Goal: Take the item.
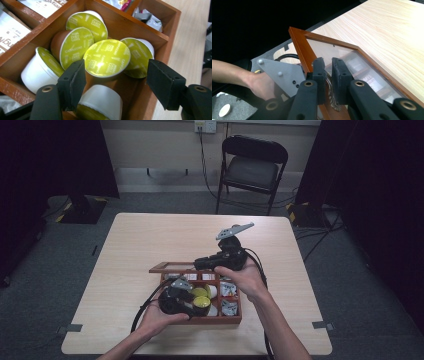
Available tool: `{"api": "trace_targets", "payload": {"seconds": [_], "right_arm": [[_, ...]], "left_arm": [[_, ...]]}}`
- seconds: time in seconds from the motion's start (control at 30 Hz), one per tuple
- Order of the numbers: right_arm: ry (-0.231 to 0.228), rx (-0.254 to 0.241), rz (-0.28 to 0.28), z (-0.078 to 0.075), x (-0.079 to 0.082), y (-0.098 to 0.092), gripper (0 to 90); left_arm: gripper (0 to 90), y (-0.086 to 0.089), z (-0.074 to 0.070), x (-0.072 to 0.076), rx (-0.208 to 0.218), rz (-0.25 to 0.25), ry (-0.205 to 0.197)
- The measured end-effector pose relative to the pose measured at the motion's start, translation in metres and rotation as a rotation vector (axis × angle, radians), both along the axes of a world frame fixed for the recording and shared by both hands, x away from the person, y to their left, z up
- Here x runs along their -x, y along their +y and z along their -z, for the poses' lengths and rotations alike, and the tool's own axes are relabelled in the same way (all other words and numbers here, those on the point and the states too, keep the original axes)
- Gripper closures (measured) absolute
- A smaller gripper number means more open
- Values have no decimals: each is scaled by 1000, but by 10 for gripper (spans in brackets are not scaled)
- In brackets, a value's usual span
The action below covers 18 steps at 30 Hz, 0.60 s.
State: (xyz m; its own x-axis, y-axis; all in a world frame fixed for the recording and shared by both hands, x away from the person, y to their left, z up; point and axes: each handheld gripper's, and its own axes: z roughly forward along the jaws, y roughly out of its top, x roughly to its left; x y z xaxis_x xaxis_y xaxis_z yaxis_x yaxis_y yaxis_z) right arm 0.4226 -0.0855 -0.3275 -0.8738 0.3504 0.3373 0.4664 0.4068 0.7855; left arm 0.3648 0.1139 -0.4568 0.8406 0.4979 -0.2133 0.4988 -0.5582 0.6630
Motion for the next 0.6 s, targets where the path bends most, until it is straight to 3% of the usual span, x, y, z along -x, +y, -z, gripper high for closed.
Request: {"api": "trace_targets", "payload": {"seconds": [0.1,0.2,0.43,0.6], "right_arm": [[0,0,0,0,0,0,816],[1,0,-1,0,0,0,816],[0,-1,-2,0,0,0,816],[-1,-1,-2,0,0,0,816]], "left_arm": [[305,-2,2,-3,-18,4,14],[305,-6,5,-6,-19,7,8],[300,-15,8,-11,-70,40,9],[313,-24,9,-12,-99,25,12]]}}
